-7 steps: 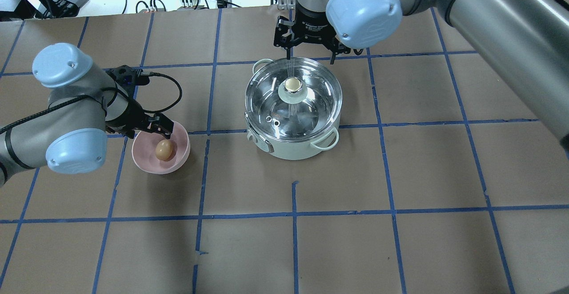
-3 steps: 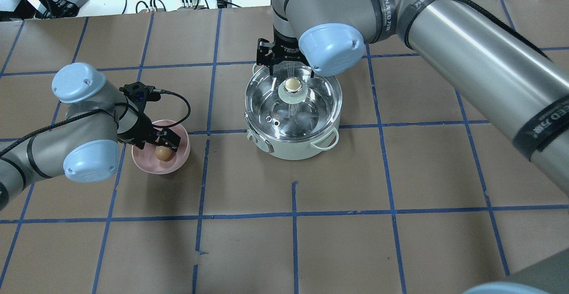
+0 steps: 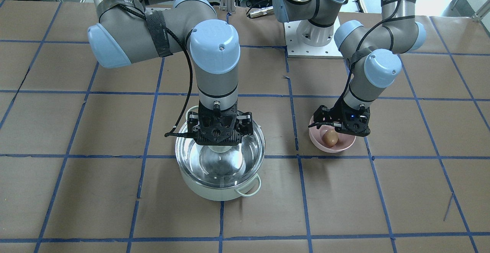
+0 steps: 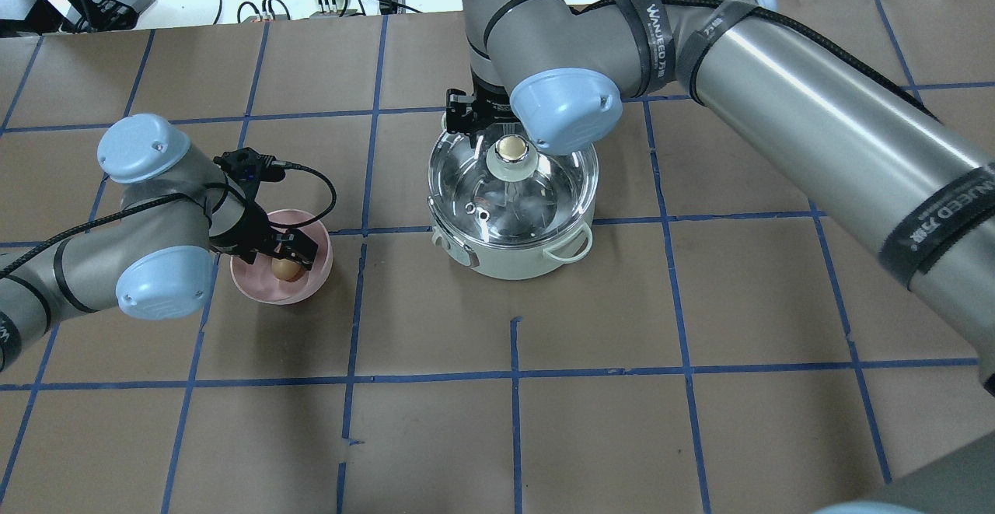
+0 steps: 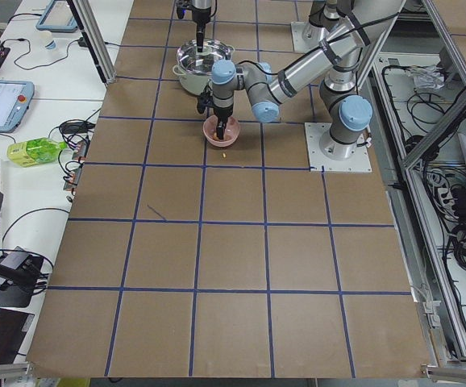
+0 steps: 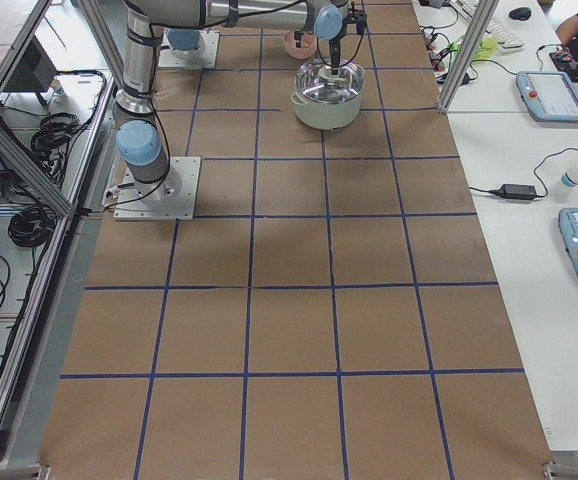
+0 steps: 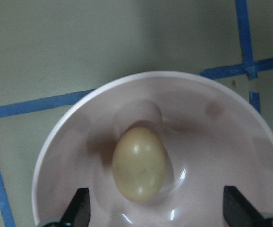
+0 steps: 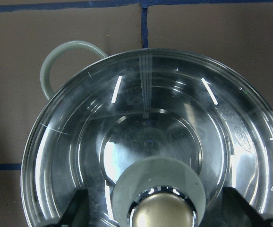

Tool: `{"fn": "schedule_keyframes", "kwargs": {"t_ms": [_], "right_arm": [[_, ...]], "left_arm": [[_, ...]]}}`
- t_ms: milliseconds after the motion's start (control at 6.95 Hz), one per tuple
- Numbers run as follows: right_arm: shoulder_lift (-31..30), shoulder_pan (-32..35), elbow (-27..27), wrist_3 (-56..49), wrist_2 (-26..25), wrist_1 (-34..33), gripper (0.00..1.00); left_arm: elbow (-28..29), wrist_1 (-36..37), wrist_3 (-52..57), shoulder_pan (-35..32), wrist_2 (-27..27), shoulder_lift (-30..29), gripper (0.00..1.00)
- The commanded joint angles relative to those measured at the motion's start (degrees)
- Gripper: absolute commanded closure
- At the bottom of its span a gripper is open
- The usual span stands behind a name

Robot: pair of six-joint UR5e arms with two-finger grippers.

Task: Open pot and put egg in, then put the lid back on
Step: 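Grasp the glass lid knob with the right gripper while the left lowers onto the egg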

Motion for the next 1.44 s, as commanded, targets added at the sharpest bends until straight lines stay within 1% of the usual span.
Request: {"fn": "schedule_keyframes", "kwargs": {"t_ms": [0, 288, 432, 575, 719, 863, 1007, 1295], "right_arm": [[-0.3, 0.1, 1.1, -0.4, -0.5, -0.1, 0.03], [-0.5, 0.2, 2.0, -1.1, 0.2, -0.2, 0.07], [-0.3, 0.2, 2.2, -1.7, 0.4, -0.2, 0.15], [-0.4, 0.1, 1.9, -1.8, 0.4, -0.2, 0.28], [-0.6, 0.1, 1.8, -2.8, 0.3, -0.2, 0.47], [-1.0, -0.4, 1.6, -3.0, 0.5, -0.2, 0.68], [-1.1, -0.5, 1.5, -3.0, 0.5, -0.2, 0.77], [-2.0, -0.8, 0.4, -2.5, 0.3, 0.9, 0.77]], "left_arm": [[-0.1, 0.0, -0.1, 0.0, 0.0, -0.1, 0.02], [-0.2, 0.3, -0.5, 0.0, 0.0, -0.1, 0.02], [-0.3, 1.6, -2.4, 0.0, -0.1, -0.2, 0.02], [-0.4, 2.6, -3.6, 0.0, 0.0, -0.2, 0.02], [-0.5, 2.7, -3.6, 0.0, 0.1, -0.2, 0.02], [-0.5, 2.7, -3.7, -0.1, 0.1, -0.7, 0.02], [-0.5, 3.3, -3.8, -0.1, 0.3, -1.2, 0.02], [-0.2, 4.5, -5.9, -0.1, 0.6, -2.8, 0.03]]}}
